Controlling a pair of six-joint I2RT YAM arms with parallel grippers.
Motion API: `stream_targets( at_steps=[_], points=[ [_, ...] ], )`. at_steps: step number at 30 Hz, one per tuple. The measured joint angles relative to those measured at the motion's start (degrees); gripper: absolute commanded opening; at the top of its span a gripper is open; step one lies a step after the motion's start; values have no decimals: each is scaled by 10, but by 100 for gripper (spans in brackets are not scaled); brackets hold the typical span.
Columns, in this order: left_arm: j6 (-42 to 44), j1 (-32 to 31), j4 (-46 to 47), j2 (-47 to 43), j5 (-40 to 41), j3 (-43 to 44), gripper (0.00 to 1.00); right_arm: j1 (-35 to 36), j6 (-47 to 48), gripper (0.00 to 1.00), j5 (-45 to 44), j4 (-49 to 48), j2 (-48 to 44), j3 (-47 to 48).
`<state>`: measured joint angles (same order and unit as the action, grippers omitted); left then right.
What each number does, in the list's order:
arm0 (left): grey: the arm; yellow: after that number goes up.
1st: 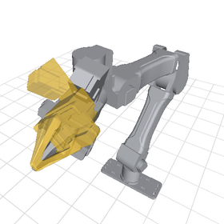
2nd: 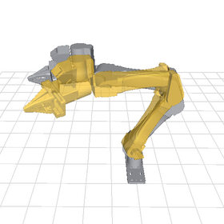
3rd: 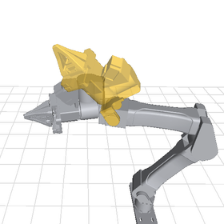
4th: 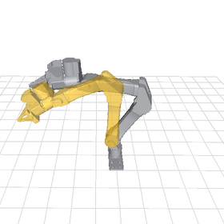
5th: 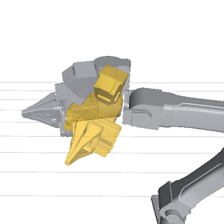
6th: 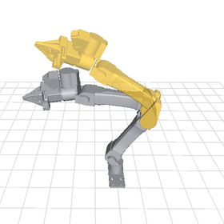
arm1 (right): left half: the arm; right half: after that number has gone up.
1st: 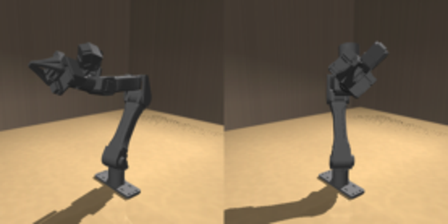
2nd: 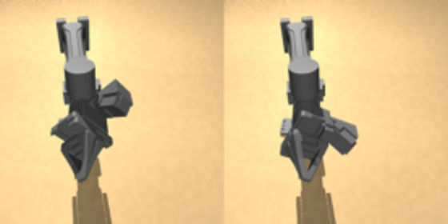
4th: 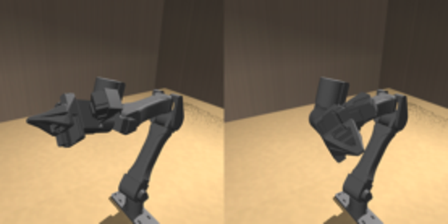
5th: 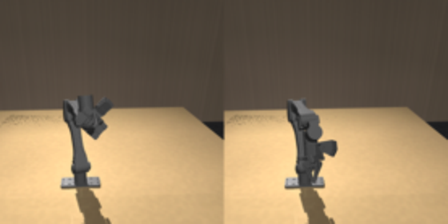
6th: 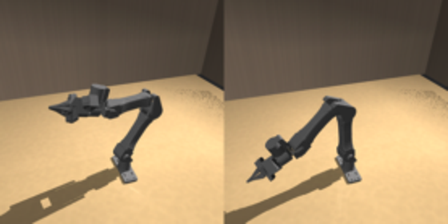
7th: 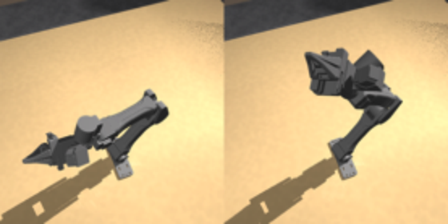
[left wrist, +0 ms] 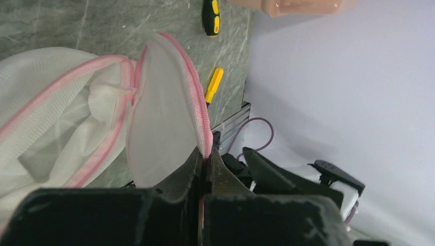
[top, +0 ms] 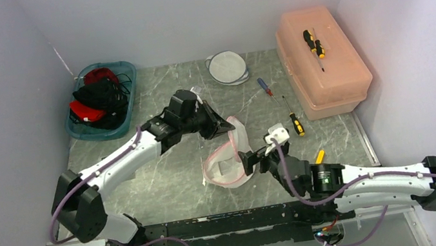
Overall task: Unzip the laundry bag and remove the bra
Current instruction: Close the laundry bag at the center of the board.
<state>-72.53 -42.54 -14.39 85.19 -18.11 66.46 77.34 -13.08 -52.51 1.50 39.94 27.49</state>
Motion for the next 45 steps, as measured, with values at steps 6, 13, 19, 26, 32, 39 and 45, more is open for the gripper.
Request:
stream_targets(
  at_steps=[6, 13, 19, 26, 32, 39, 45],
  points=[
    [90, 9, 33, -49, -17, -58, 3, -26, -69, 100, 67, 51, -55, 8],
    [143, 23, 96, -71, -49, -162, 3, -186, -162, 100, 225, 70, -58, -6],
    [149, 42, 146, -71, -71, -218, 3, -289, -220, 98, 364, 65, -30, -47],
    [183, 45, 147, -56, -65, -226, 13, -298, -236, 94, 440, 42, 40, -47],
    [233, 46, 79, -54, -19, -226, 28, -300, -240, 90, 456, 34, 66, -47],
    [284, 42, 9, -54, 27, -226, 32, -300, -235, 51, 461, 19, 80, -47],
    [310, 24, 2, -43, 32, -226, 34, -300, -234, 50, 481, -19, 121, -62]
  ],
)
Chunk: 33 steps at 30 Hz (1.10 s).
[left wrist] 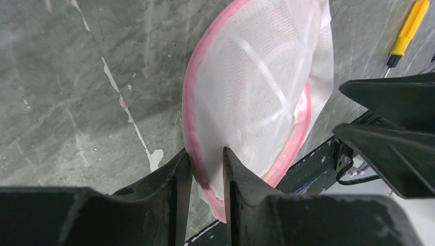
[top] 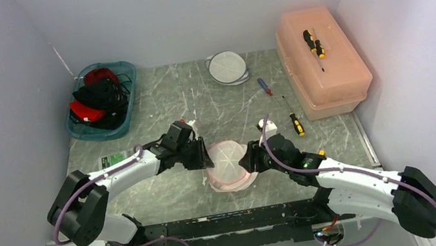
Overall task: Unzip the laundry bag and remove the bra
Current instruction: Close the laundry bag at the center of the board, then adjust the laundry bag at the center of the board.
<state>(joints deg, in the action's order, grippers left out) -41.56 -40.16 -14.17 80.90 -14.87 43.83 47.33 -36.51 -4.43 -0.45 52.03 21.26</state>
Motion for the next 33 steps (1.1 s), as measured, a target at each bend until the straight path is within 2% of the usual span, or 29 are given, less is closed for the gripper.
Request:
stream_targets(
  at_steps=[3, 5, 7, 11, 18, 23, 27, 33],
  points=[
    [7, -11, 11, 8, 0, -2, 45, 0, -1, 50, 5, -17, 24, -19],
    [13, -20, 17, 10, 1, -4, 60, 0, -2, 51, 7, -24, 46, -30],
    [21, -28, 19, 12, 5, -5, 69, 0, -2, 51, 9, -28, 61, -37],
    [22, -35, 15, -1, 28, -10, 75, 0, -2, 53, 9, -27, 56, -42],
    [30, -35, -64, -138, 83, -2, 74, 0, 1, 61, 5, -16, -8, -40],
    [25, -39, -75, -202, 90, 33, 66, 0, 0, 63, 4, 13, -34, -23],
    [9, -57, -36, -194, 68, 35, 56, 0, -5, 59, 7, 25, -45, 10],
    [-9, -84, 30, -131, 43, 6, 53, 0, -15, 57, 35, -3, -13, 40]
  ],
)
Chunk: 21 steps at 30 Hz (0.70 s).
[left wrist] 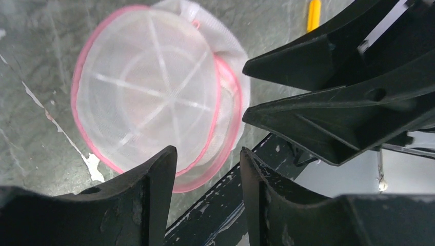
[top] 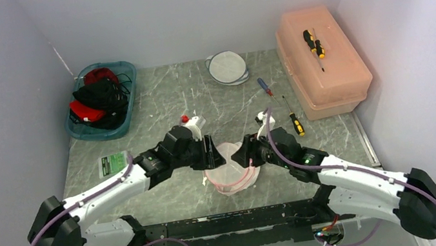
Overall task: Unzip the laundry bag and remove the bra
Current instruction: Adjust the laundry bag at the center of the board.
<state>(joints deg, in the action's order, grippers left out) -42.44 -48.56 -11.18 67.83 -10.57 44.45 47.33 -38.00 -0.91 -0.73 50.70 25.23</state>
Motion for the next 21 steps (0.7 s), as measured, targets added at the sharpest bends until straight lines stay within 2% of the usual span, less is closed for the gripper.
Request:
stream_targets(
  at_steps=[5, 11, 15, 21],
  points=[
    [-12, -7, 39, 31, -3, -42, 50, 0, -3, 56, 15, -31, 55, -16],
    [-18, -8, 64, 53, -3, -64, 53, 0, -6, 57, 16, -52, 73, -60],
    [-16, -8, 64, 46, 4, -65, 56, 0, -3, 59, 16, -52, 60, -63],
    [-4, -8, 35, 5, 33, -63, 56, 0, 14, 59, 4, -24, -13, -61]
  ],
)
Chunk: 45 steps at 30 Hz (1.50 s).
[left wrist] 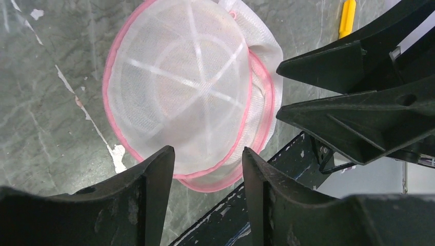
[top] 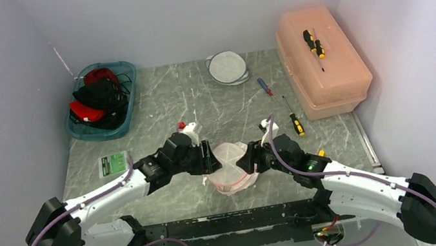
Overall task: Unzip the laundry bag and remove the bra
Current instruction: Adjust the laundry bag at the center of the board, then reset both arms
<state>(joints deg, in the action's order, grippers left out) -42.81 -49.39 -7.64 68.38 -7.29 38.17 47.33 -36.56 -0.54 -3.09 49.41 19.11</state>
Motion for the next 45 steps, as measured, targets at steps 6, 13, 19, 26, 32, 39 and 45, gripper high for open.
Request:
stream_targets(
  at_steps=[6, 13, 19, 26, 32, 39, 45],
  points=[
    [2, 0, -20, -22, 29, 0, 57, 0, 1, 58, -2, -1, 9, -7],
    [7, 0, -85, -90, 78, 2, 69, 0, 8, 86, -22, 35, -85, -35],
    [21, 0, -182, -176, 167, 53, 81, 0, 30, 100, -101, 120, -229, 32],
    [30, 0, -267, -240, 301, 128, 92, 0, -56, 100, -301, 250, -205, 148],
    [10, 0, -341, -226, 412, 184, 94, 0, -146, 100, -422, 343, -150, 217],
    [37, 0, -366, -223, 460, 182, 94, 0, -83, 100, -431, 319, -153, 216],
    [43, 0, -368, -243, 482, 153, 94, 0, -16, 100, -394, 252, -173, 193]
  ],
)
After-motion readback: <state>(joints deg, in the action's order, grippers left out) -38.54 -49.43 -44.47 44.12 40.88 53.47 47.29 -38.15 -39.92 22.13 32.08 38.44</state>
